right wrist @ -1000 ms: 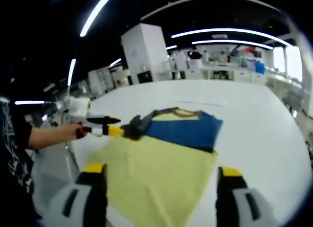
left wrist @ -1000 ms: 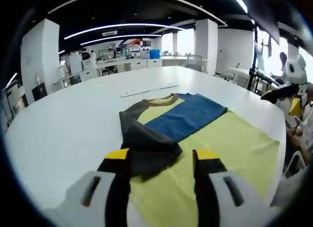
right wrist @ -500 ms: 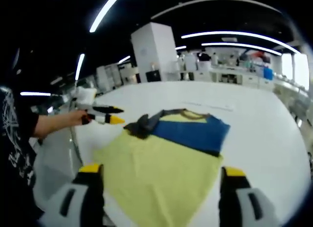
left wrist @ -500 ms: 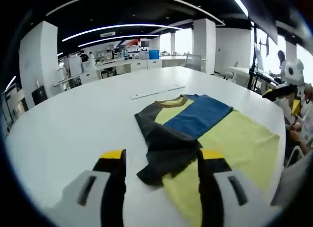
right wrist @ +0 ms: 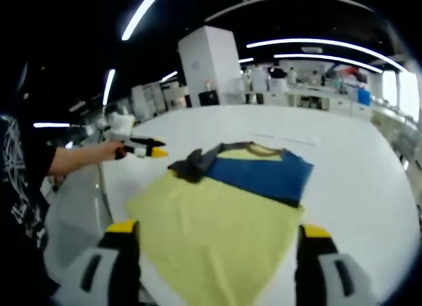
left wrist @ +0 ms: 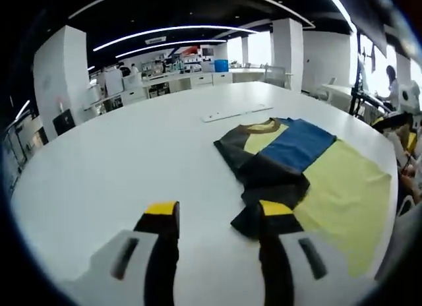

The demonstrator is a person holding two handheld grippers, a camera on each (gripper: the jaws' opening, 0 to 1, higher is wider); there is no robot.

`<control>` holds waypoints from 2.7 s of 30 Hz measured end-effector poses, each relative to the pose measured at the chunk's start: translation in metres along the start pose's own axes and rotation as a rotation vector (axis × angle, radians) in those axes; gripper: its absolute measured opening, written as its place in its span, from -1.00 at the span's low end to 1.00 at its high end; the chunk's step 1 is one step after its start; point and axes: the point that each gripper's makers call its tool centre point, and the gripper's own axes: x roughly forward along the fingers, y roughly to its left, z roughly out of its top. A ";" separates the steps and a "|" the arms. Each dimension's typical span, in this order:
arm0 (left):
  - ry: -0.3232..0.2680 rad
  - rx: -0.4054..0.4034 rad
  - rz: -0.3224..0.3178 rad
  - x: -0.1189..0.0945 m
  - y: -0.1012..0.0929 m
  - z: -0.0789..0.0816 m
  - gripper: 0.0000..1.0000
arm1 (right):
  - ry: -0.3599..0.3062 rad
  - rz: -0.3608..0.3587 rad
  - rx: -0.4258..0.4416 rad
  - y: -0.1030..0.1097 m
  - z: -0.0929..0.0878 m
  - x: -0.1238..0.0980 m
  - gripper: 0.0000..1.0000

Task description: Fold the garment on the visible template until the final outline fits inside the template.

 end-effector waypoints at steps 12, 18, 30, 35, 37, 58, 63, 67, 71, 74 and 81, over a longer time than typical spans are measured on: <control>0.087 0.032 -0.035 0.014 -0.009 -0.022 -0.33 | 0.018 -0.004 0.012 -0.003 -0.005 0.004 0.99; 0.114 0.041 -0.077 0.021 -0.016 -0.034 -0.36 | 0.023 -0.007 0.015 -0.004 -0.006 0.004 0.99; 0.145 0.051 -0.135 0.029 -0.028 -0.040 -0.58 | 0.032 -0.024 0.033 -0.006 -0.010 0.005 0.97; 0.145 0.046 -0.157 0.029 -0.034 -0.041 -0.68 | 0.029 -0.040 0.043 -0.012 -0.009 0.005 0.94; 0.146 0.035 -0.177 0.028 -0.039 -0.041 -0.78 | 0.026 -0.039 0.044 -0.011 -0.008 0.005 0.94; 0.116 -0.069 -0.120 0.023 -0.036 -0.028 -0.99 | 0.037 -0.045 0.047 -0.012 -0.013 0.002 0.91; 0.061 -0.068 -0.084 0.011 -0.024 -0.012 -1.00 | 0.033 -0.047 0.045 -0.012 -0.011 0.001 0.91; 0.020 -0.100 -0.055 -0.001 -0.016 -0.004 -1.00 | 0.034 -0.045 0.044 -0.012 -0.012 0.001 0.91; -0.010 -0.106 -0.017 -0.014 -0.010 0.001 -1.00 | 0.029 -0.043 0.046 -0.012 -0.012 0.002 0.91; -0.039 -0.115 0.022 -0.023 0.001 0.005 -1.00 | 0.026 -0.042 0.044 -0.011 -0.011 0.002 0.92; -0.064 -0.167 0.123 -0.039 0.034 0.001 -1.00 | 0.030 -0.040 0.042 -0.011 -0.012 0.002 0.92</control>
